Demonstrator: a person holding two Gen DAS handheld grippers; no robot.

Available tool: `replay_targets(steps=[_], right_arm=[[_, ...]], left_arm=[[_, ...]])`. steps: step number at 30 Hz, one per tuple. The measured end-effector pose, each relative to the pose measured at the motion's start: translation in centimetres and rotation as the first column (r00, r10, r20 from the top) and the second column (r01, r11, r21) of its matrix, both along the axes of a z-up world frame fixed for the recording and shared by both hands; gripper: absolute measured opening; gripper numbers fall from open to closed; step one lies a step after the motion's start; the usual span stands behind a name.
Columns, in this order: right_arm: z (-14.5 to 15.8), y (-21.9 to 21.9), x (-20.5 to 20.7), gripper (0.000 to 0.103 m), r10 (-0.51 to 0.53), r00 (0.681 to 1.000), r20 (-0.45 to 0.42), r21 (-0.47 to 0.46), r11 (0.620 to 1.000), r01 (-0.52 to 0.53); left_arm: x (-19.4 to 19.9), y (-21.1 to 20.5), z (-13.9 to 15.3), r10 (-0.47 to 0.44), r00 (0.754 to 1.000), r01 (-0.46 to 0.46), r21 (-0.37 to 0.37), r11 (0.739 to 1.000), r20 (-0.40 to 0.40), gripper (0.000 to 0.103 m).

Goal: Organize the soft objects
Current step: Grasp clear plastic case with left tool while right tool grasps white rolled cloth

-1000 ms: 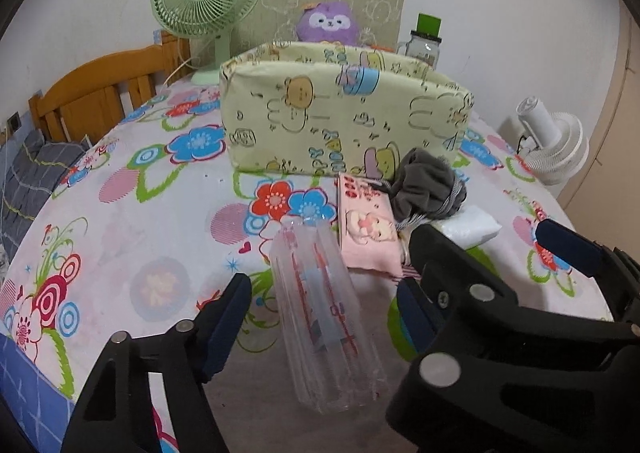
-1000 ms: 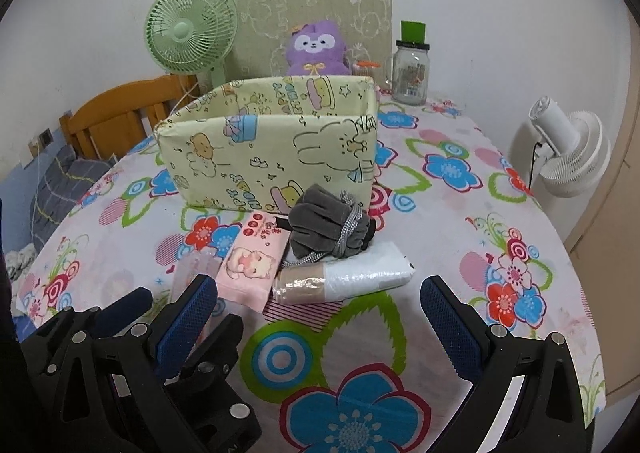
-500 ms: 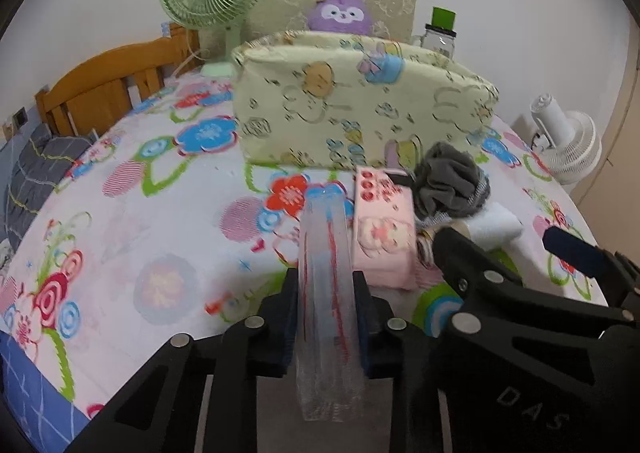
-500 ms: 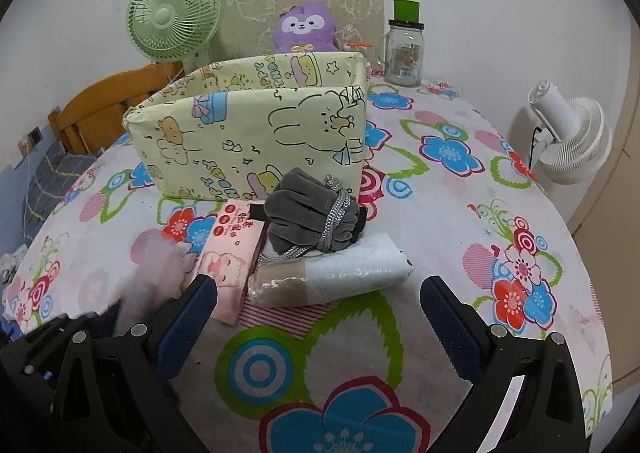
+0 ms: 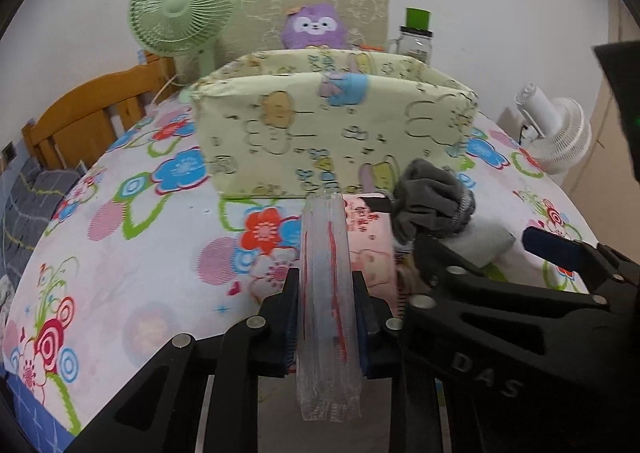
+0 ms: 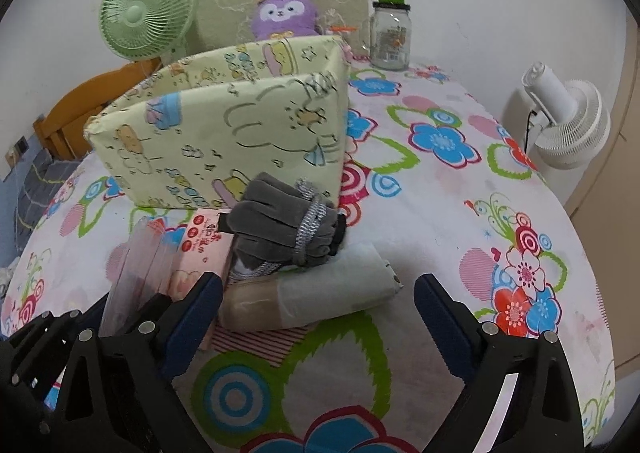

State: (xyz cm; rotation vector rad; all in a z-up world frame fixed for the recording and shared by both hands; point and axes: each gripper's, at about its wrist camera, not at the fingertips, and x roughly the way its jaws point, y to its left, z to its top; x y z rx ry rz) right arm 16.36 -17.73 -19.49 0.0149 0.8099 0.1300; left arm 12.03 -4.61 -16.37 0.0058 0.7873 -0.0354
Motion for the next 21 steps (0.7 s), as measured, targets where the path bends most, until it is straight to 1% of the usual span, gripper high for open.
replay_targets(steps=[4,5,7,11,12,14,18,21], right_arm=[[-0.7,-0.3,0.7,0.094,-0.001,0.999,-0.050,0.034,0.999,0.003],[-0.9,-0.4,0.9,0.091,0.004,0.998,-0.062,0.049,0.999,-0.001],[-0.9,-0.2,0.9,0.087,0.005,0.998,-0.058,0.046,0.999,-0.002],[-0.8,-0.2,0.7,0.073,-0.003,0.999,-0.054,0.046,0.999,0.005],[-0.8,-0.3,0.7,0.067,-0.008,0.999,-0.053,0.043,0.999,0.010],[-0.7,-0.3,0.5,0.062,-0.017,0.999,-0.052,0.033,0.999,0.019],[-0.6,-0.5,-0.1,0.057,-0.027,0.998,-0.049,0.033,0.999,0.028],[-0.4,-0.5,-0.5,0.055,-0.026,0.999,-0.047,0.032,0.999,0.028]], left_arm=[[0.5,-0.3,-0.4,-0.008,1.000,0.008,0.001,1.000,-0.012,0.022],[0.6,-0.3,-0.4,-0.009,1.000,0.009,0.001,1.000,-0.012,0.022],[0.6,-0.4,-0.4,-0.011,1.000,0.011,0.008,1.000,-0.011,0.022],[0.6,-0.4,-0.4,-0.011,1.000,0.012,0.007,1.000,-0.013,0.022],[0.6,-0.4,-0.4,-0.011,1.000,0.011,0.008,1.000,-0.012,0.022],[0.5,-0.4,-0.4,-0.013,1.000,0.013,0.010,1.000,-0.012,0.022],[0.3,-0.6,-0.3,-0.024,1.000,0.024,0.009,1.000,-0.013,0.022],[-0.1,-0.6,-0.2,-0.027,1.000,0.027,0.004,1.000,-0.013,0.022]])
